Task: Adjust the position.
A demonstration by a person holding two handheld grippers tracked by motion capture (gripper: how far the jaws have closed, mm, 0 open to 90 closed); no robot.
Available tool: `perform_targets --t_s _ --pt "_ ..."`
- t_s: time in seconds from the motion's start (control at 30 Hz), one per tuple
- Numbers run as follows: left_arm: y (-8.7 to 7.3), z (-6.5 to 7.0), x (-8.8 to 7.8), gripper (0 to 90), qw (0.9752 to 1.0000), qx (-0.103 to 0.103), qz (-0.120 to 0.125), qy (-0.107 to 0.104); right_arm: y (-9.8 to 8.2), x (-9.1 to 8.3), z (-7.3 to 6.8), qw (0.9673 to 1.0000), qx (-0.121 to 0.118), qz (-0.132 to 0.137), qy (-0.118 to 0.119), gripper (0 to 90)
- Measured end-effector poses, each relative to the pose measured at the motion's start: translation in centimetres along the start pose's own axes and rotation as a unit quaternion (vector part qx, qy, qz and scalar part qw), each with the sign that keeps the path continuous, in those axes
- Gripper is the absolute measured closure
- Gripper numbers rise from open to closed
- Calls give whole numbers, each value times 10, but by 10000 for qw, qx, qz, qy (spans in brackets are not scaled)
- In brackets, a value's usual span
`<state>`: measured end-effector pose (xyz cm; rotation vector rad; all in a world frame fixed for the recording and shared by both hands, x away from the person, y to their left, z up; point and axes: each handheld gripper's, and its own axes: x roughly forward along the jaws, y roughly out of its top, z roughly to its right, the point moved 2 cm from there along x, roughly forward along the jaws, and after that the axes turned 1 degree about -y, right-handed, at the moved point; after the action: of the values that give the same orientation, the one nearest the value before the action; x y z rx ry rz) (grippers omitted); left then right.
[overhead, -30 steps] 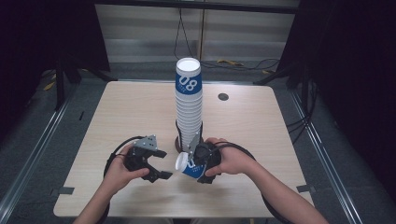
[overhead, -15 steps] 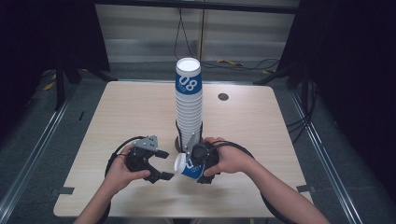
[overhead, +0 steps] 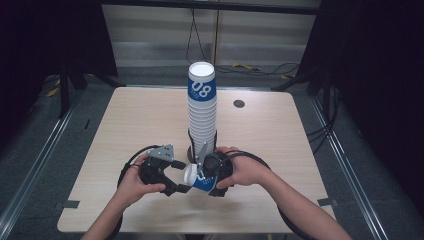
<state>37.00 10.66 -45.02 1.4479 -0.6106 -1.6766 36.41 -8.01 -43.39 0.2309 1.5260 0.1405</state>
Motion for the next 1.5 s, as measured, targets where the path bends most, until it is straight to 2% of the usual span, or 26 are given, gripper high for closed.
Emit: perform_targets --t_s 0.27,0.3,0.37,0.43,0.63,0.77,0.93,1.07,1.1,1.2,1.33,1.4,1.5 --pt "1 1 4 157 10000 40 9 -37 4 1 0 9999 -131 5 13 175" --pt "1 1 4 157 10000 44 7 -49 4 1 -2 10000 -47 -38 33 175" --pt "2 1 5 157 10000 40 30 -59 5 1 -2 9999 -107 -22 32 175" --pt "2 1 6 157 9999 34 39 -111 6 0 -3 10000 -6 -75 46 175" --pt "4 2 9 162 9999 34 42 -150 8 2 -2 9999 -126 -56 41 175" --pt "4 2 10 208 9996 20 102 -254 9 2 -3 9999 -140 -48 32 175" --pt "2 0 12 229 9995 -25 122 -276 9 3 -2 9998 -207 -46 17 175" --pt "1 -1 12 272 9996 24 127 -269 10 4 -3 9998 -217 -36 9 175" --pt "1 -1 12 273 9996 24 132 -266 10 4 -3 9996 -269 -24 11 174" --pt "1 0 10 274 9995 50 171 -257 9 3 -4 9998 -200 35 13 169" --pt "1 0 7 275 9995 81 175 -268 8 2 -5 9995 -185 236 -33 161" --pt "1 0 7 276 9995 104 157 -239 8 2 -5 9993 -280 241 -59 158" --pt "0 -1 6 276 9995 77 177 -264 7 3 -5 9995 -123 295 -38 147"
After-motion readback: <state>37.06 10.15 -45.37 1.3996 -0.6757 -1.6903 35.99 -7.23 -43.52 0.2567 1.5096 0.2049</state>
